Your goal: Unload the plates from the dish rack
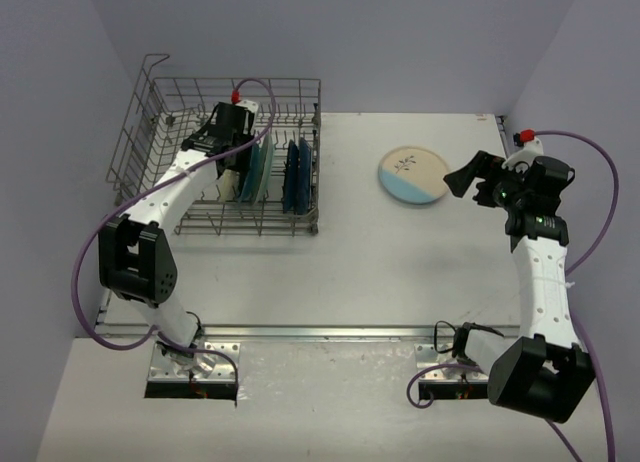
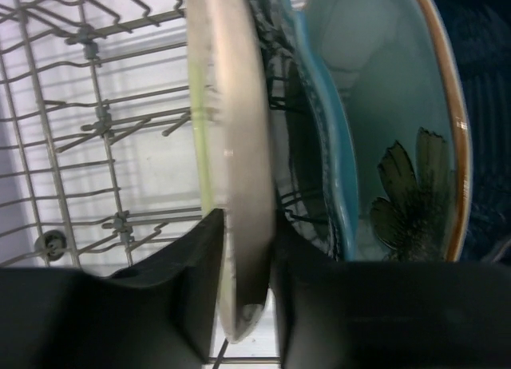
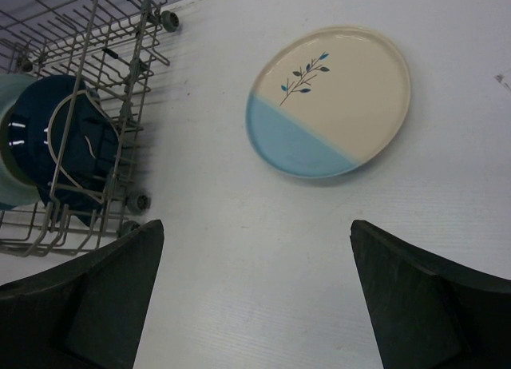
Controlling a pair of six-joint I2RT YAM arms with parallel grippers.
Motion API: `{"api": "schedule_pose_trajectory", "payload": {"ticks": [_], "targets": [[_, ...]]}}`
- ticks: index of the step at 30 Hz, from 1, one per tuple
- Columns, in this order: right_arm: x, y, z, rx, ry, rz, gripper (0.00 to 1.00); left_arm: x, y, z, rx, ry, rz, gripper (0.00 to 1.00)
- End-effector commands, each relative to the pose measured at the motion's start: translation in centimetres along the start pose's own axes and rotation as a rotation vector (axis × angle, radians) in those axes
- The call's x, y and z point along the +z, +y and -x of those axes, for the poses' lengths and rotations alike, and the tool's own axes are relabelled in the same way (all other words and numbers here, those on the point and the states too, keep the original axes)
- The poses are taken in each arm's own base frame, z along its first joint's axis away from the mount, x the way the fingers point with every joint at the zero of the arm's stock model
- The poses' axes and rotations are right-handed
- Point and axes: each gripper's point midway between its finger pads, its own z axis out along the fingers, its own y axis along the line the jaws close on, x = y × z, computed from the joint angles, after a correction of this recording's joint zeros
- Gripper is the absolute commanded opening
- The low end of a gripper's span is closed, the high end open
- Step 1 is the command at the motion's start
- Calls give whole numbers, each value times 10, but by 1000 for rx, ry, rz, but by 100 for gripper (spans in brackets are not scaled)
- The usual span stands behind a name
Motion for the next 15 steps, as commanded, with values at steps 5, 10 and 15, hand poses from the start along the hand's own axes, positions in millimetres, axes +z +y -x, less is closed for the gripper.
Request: {"api": "schedule_pose_trajectory", "payload": {"ticks": [5,10,15], "targets": [[-2,14,5,15,-34,64,99,-12,5,28,-49,-79,-6,10],[0,18,9,33,-40,86,99,-26,7,36,-58,-88,-16,0],[0,21,10,26,-31,102,99,-55,11,62,-56,-157,-36,0]]}}
